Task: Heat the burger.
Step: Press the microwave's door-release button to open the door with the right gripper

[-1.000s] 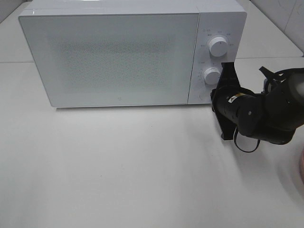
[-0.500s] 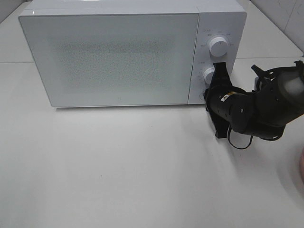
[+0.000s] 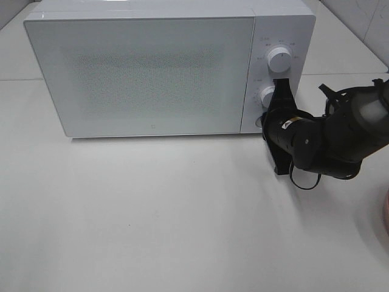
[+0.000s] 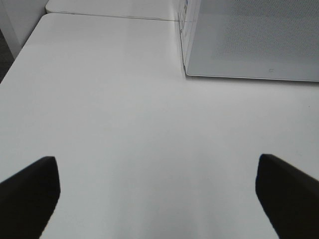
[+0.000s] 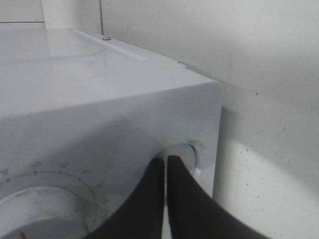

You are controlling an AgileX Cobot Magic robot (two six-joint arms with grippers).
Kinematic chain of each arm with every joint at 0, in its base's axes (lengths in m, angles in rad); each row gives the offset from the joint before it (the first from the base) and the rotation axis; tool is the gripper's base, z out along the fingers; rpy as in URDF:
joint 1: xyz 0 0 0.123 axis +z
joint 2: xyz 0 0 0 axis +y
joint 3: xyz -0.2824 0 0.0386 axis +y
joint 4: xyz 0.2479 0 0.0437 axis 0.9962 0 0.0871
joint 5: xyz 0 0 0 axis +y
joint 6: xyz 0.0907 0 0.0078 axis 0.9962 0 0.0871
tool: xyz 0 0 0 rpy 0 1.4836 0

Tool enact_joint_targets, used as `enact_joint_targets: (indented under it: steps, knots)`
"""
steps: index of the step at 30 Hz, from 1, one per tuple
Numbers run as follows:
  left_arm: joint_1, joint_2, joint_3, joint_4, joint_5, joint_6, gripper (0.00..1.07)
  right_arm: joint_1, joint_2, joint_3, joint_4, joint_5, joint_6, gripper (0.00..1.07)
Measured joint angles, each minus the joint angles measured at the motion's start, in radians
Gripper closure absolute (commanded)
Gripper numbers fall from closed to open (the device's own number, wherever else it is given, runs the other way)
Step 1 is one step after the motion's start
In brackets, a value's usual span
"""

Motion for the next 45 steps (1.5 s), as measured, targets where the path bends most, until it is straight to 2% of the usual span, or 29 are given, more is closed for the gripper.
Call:
enact_joint_targets:
  steps: [25, 45]
  knots:
    - [0.000, 0.000, 0.000, 0.000, 0.000, 0.000, 0.07, 0.013, 0.070, -0.054, 0.060, -0.076, -0.034, 1.07]
    - [0.000, 0.000, 0.000, 0.000, 0.000, 0.000, 0.07, 0.012, 0.065, -0.065, 0.049, -0.006, -0.034, 1.07]
